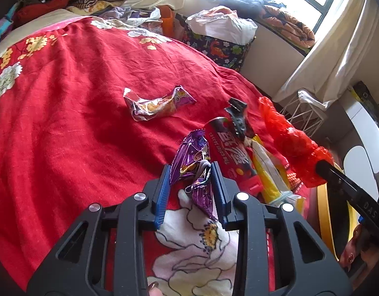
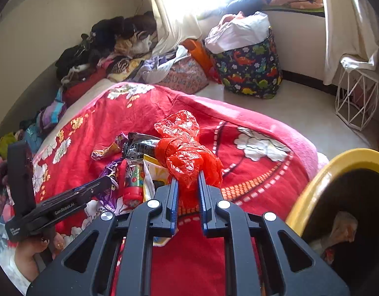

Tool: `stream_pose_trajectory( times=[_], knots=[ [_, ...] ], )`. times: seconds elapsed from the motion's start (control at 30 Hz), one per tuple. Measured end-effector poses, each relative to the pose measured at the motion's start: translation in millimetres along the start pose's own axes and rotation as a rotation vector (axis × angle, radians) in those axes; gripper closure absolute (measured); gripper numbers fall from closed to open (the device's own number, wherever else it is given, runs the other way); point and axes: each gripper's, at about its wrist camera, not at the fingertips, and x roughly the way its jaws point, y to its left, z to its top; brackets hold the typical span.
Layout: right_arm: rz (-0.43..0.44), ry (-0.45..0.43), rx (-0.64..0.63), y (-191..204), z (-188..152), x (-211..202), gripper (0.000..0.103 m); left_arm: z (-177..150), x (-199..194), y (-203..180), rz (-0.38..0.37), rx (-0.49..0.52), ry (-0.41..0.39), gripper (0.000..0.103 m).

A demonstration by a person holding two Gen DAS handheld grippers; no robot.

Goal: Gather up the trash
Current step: 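Grasp the purple wrapper with the left gripper while the right grasps the red plastic bag, then carry the purple wrapper and red plastic bag over the yellow-rimmed bin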

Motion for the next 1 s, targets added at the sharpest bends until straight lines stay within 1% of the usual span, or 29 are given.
stream_pose_trajectory(
  times=[0.2,0.4,0.63,1.0],
  knots=[
    [-0.009,-0.043,0.033,-9,-11,-30,0.089,-7,-16,-3,-0.004,0.008,-0.020,0.078],
    [0.003,-0.056,0.031,-9,-18,-53,0.089,-10,-32,-2,-0.007,0.005,-0.042,0.078],
    [0.009,-0.060,0.016,-1,-28,-71,0.089,-12,-52,-7,-0.021,0.012,-0.073,0.078],
    [0.013,-0.082,0.008,0,-36,-95,0.089,-8,-71,-29,-0.060,0.048,-0.116,0.078]
  ],
)
